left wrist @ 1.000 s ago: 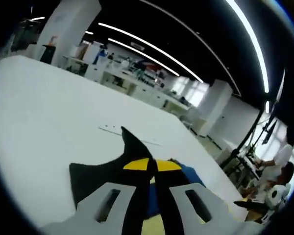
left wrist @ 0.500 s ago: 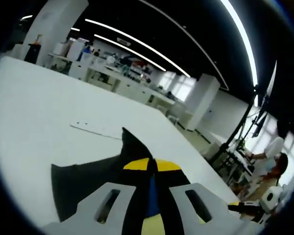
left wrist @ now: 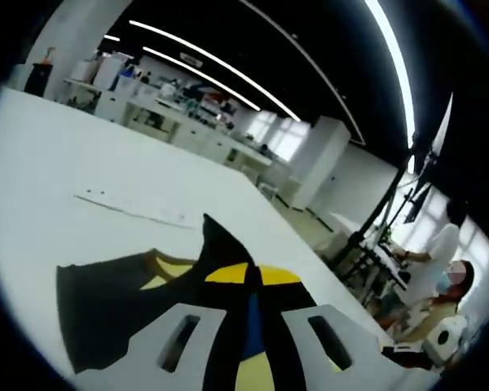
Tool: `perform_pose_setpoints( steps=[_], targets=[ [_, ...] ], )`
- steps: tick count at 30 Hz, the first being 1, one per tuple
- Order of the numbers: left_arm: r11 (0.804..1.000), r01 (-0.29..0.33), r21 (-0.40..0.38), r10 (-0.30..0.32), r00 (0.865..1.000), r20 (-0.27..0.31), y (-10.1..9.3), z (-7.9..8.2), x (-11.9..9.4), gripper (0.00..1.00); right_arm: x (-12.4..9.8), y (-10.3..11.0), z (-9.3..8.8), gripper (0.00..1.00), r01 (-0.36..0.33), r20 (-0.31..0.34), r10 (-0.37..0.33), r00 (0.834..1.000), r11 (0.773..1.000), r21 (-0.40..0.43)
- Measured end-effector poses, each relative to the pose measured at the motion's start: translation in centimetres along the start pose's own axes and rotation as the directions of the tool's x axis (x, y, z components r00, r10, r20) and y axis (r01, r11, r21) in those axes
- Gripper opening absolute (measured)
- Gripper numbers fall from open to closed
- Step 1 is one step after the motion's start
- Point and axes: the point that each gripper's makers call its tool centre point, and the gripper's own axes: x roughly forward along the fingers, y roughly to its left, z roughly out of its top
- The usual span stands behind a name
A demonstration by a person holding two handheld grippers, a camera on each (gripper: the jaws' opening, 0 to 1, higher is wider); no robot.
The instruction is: Fold the garment on the visible template until the final outline fits inside the template.
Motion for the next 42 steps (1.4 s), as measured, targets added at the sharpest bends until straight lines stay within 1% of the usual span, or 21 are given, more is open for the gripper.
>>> perform_pose_setpoints(
  steps=[3,8,9,10,13,18,22,25,28,32,34,36,41,42],
  targets=[
    [1.000,0.010,0.015,-0.010,1.000,-0.016,-0.4,-0.5,1.0,0.00,0.1,0.0,0.0,0.99,0.003,0.007,-0.003,1.000,1.000,0.011],
    [0.999,0.041,0.022,-0.040,0.999,-0.030,-1.4,-1.1,2.3,0.00,0.2,-0.1,-0.3,0.99,0.003,-0.007,-0.003,1.000,1.000,0.010],
    [0.998,0.060,0.029,-0.059,0.998,-0.035,-1.9,-1.2,2.9,0.00,0.2,-0.2,-0.3,0.99,0.007,-0.010,-0.007,1.000,1.000,0.008],
    [0.998,0.063,0.030,-0.062,0.997,-0.037,-2.1,-1.3,3.1,0.00,0.2,-0.3,-0.3,0.99,0.009,-0.011,-0.008,1.000,1.000,0.009],
    [0.996,0.076,0.041,-0.073,0.996,-0.054,-2.7,-1.7,4.0,0.00,0.2,-0.5,-0.3,0.99,0.015,0.000,-0.015,1.000,1.000,0.025],
    [0.993,0.102,0.050,-0.099,0.992,-0.072,-4.0,-2.4,5.0,0.00,0.2,-0.6,-0.5,0.99,0.017,-0.004,-0.017,1.000,0.999,0.030],
    [0.992,0.118,0.033,-0.115,0.991,-0.074,-4.9,-3.1,5.6,0.00,0.2,-0.6,-0.7,0.99,0.017,-0.009,-0.017,1.000,0.999,0.034],
    [0.991,0.130,0.029,-0.127,0.988,-0.090,-5.6,-3.9,6.2,0.00,0.2,-0.6,-0.8,0.99,0.015,-0.013,-0.014,1.000,0.999,0.032],
    [0.991,0.134,0.026,-0.131,0.986,-0.101,-5.9,-4.5,6.7,0.00,0.2,-0.6,-1.0,0.99,0.016,-0.014,-0.015,1.000,0.999,0.036],
    [0.991,0.134,0.025,-0.130,0.983,-0.128,-6.2,-5.8,7.6,0.00,0.2,-0.8,-1.3,0.99,0.017,-0.019,-0.016,1.000,0.999,0.041],
    [0.991,0.133,0.016,-0.129,0.982,-0.137,-6.3,-6.3,7.9,0.00,0.2,-0.9,-1.3,0.99,0.019,-0.016,-0.018,1.000,0.999,0.043],
    [0.991,0.133,-0.009,-0.133,0.980,-0.147,-6.5,-7.0,8.2,0.00,0.2,-1.0,-1.3,0.99,0.020,-0.012,-0.019,1.000,0.999,0.049],
    [0.990,0.144,0.001,-0.141,0.973,-0.180,-7.2,-8.5,9.0,0.00,0.3,-1.1,-1.4,0.99,0.021,-0.011,-0.020,1.000,0.998,0.054],
    [0.989,0.146,-0.001,-0.144,0.970,-0.194,-7.3,-9.0,9.1,0.00,0.3,-1.2,-1.4,0.99,0.021,-0.010,-0.020,1.000,0.998,0.056]
  ],
)
